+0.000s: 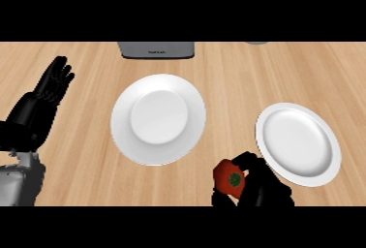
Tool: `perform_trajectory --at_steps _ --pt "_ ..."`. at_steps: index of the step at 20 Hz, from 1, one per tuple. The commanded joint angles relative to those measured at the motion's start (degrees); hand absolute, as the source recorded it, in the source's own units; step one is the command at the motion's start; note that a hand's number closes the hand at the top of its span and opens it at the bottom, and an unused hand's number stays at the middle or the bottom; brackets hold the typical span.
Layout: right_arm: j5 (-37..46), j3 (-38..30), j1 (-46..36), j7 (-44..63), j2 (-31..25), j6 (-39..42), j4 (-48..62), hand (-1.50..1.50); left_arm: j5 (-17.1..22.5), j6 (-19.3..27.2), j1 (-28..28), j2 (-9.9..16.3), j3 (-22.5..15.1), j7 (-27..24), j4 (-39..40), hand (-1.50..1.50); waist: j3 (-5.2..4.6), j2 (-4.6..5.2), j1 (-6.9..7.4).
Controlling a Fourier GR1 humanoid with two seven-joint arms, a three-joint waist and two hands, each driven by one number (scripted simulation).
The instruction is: Pick the bell pepper from the plate and place it in the plate
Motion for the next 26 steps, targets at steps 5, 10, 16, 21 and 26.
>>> perform_trajectory --at_steps 5,10,16,21,26 --pt "-4.32 -0.31 -12.96 16.50 0.53 0.73 3.74 1.50 -0.14 -0.29 -3.45 -0.78 -0.99 -0.29 2.12 0.00 0.17 1.30 2.28" --pt "-9.31 -7.42 -18.71 16.52 0.53 -1.85 11.54 1.50 -0.23 -0.62 -4.34 -1.12 -2.11 0.77 1.32 0.00 0.32 1.68 4.18" --pt "-14.55 -13.36 -27.52 16.53 0.53 -0.53 20.23 1.50 -0.59 -0.23 -6.81 -1.75 -2.50 1.11 3.06 0.00 0.30 1.73 4.63" --pt "-21.55 -17.24 -31.38 16.53 0.53 -3.42 31.12 1.50 -0.45 -0.92 -7.45 -2.14 -3.38 0.96 2.77 0.00 0.40 2.22 6.72" --pt "-24.43 -23.59 -34.58 15.66 0.53 -11.03 35.61 -1.50 -1.10 -0.73 -6.78 -2.56 -4.15 0.63 2.25 0.00 0.52 2.08 7.49"
